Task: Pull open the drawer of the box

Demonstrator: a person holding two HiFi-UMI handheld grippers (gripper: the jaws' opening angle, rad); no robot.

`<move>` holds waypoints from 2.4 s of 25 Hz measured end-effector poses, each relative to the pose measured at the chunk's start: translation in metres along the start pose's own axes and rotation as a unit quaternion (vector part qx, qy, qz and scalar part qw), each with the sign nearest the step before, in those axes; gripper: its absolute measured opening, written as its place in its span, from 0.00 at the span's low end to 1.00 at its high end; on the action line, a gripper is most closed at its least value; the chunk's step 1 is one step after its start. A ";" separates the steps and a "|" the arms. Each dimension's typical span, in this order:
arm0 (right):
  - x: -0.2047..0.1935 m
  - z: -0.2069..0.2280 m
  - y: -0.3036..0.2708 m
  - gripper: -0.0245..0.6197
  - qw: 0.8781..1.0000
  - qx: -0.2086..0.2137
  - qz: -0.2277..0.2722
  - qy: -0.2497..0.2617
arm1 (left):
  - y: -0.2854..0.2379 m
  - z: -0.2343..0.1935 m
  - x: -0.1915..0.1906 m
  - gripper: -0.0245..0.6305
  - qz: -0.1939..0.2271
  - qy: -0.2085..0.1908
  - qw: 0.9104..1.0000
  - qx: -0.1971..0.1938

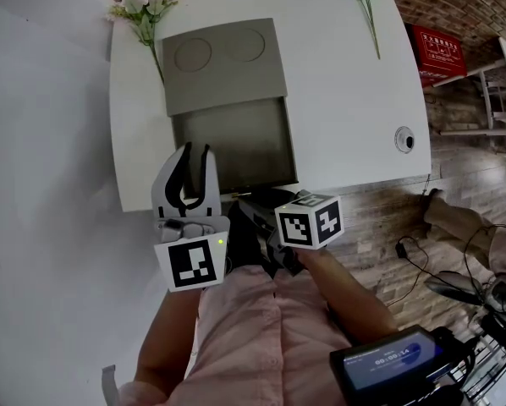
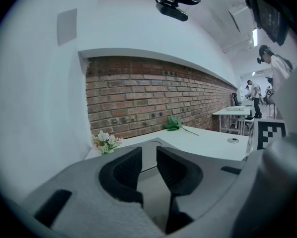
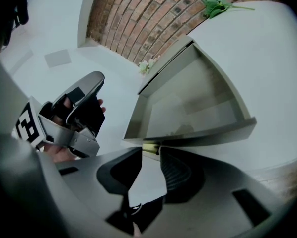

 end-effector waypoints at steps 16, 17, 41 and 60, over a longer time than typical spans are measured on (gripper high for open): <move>0.031 -0.065 0.101 0.20 0.987 0.015 0.112 0.111 | 0.050 0.002 0.084 0.20 0.111 0.033 0.993 0.028; 0.048 -0.075 0.118 0.18 0.980 0.002 0.143 0.136 | 0.055 0.004 0.097 0.20 0.125 0.035 0.991 0.027; 0.105 -0.163 0.282 0.05 0.797 -0.215 0.420 0.376 | 0.106 0.073 0.200 0.05 0.235 -0.013 0.972 0.008; 0.104 -0.148 0.299 0.04 0.791 -0.226 0.431 0.371 | 0.089 0.102 0.201 0.05 0.210 -0.022 0.977 -0.034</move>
Point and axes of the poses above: the fingertips, and each gripper's own axes: y backward along the fingers, z to its right, x out of its top, the point moved 4 cm from there along y, backward along the fingers, and after that the axes turned 5 degrees about -z, right-handed, at the moved point
